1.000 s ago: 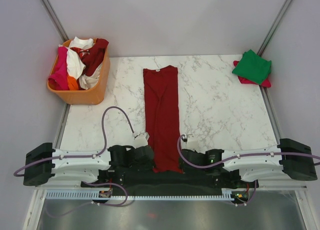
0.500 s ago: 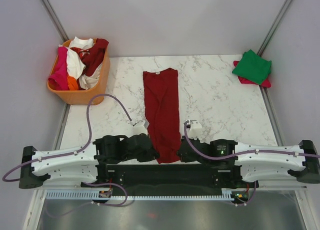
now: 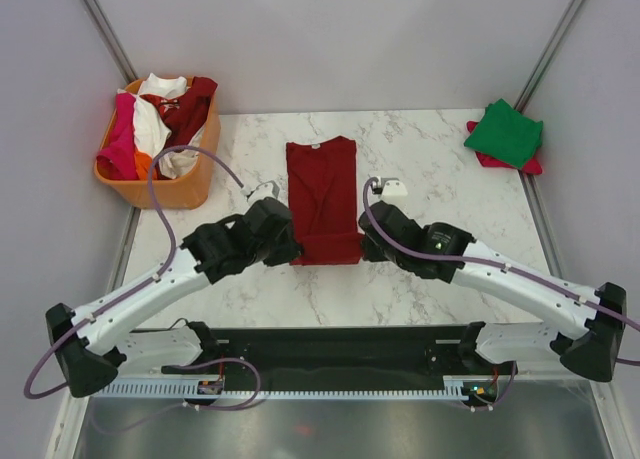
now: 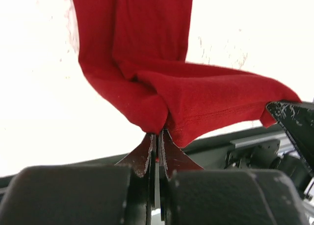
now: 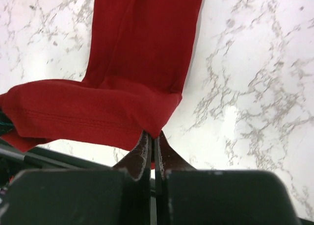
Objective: Fold and stack the t-shirts
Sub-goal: Fold the tshirt
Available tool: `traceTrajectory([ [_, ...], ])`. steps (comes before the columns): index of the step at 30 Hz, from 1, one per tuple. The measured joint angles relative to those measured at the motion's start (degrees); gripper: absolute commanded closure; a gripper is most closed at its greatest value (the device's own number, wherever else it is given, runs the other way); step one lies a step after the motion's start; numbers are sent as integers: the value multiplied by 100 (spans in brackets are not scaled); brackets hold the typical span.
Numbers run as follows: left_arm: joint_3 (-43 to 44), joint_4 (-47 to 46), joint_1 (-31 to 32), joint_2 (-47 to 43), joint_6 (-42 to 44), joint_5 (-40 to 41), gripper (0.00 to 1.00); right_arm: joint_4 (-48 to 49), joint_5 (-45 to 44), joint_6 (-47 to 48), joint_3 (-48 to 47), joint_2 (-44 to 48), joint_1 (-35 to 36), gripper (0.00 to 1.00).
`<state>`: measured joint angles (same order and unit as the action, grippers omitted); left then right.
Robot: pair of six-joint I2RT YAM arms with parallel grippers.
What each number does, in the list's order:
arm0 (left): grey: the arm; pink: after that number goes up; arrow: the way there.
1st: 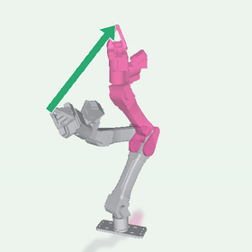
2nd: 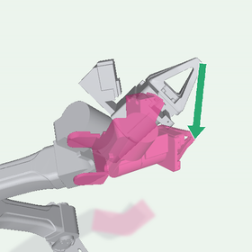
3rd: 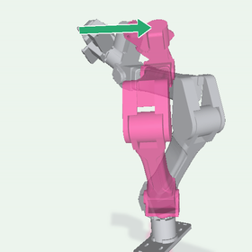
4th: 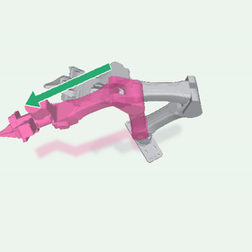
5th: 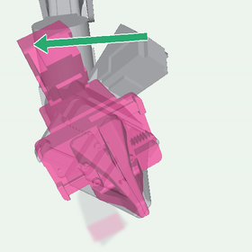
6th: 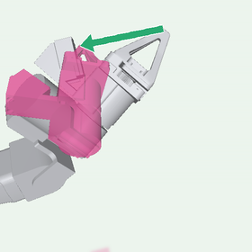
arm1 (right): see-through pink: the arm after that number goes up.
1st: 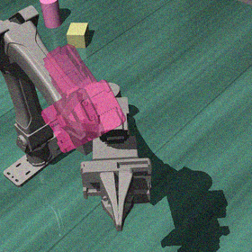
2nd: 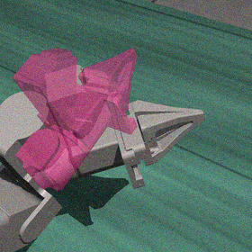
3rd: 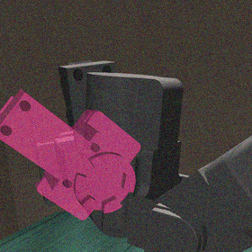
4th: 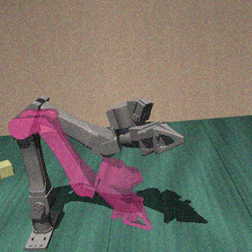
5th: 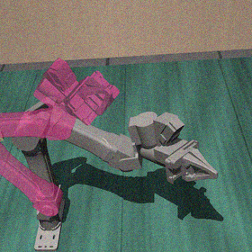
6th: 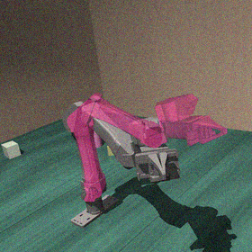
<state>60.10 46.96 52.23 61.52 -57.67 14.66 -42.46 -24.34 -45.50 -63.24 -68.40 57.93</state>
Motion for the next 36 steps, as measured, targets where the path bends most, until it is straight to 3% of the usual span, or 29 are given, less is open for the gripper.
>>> traceTrajectory([
  [13,1211,-201,-1287,1738,1034,-605,98,315,839,1239,-977,-1510,-1401,100],
  [25,1921,-328,-2205,3049,1502,-970,98,605,1515,1775,-1904,-2924,-2050,100],
  [27,2061,-391,-2330,3401,1556,-1075,89,621,1585,1794,-2044,-3158,-2164,96],
  [28,2135,-391,-2376,3554,1587,-1119,80,621,1631,1792,-2129,-3314,-2240,87],
  [29,2243,-407,-2435,3764,1641,-1193,45,610,1685,1786,-2249,-3484,-2317,69],
  [30,2371,-415,-2505,4009,1742,-1226,33,614,1707,1777,-2378,-3672,-2398,39],
  [31,2546,-409,-2581,4273,1792,-1257,25,599,1705,1777,-2520,-3875,-2487,29],
  [33,2994,-413,-2780,4878,1923,-1390,13,498,1725,1871,-3001,-4356,-2695,16],
  [35,3499,-365,-2990,5418,1987,-1530,3,382,1773,1930,-3746,-4953,-2935,13],
  [36,3801,-341,-3110,5692,2031,-1578,3,317,1812,1982,-4207,-5257,-3062,11],
])
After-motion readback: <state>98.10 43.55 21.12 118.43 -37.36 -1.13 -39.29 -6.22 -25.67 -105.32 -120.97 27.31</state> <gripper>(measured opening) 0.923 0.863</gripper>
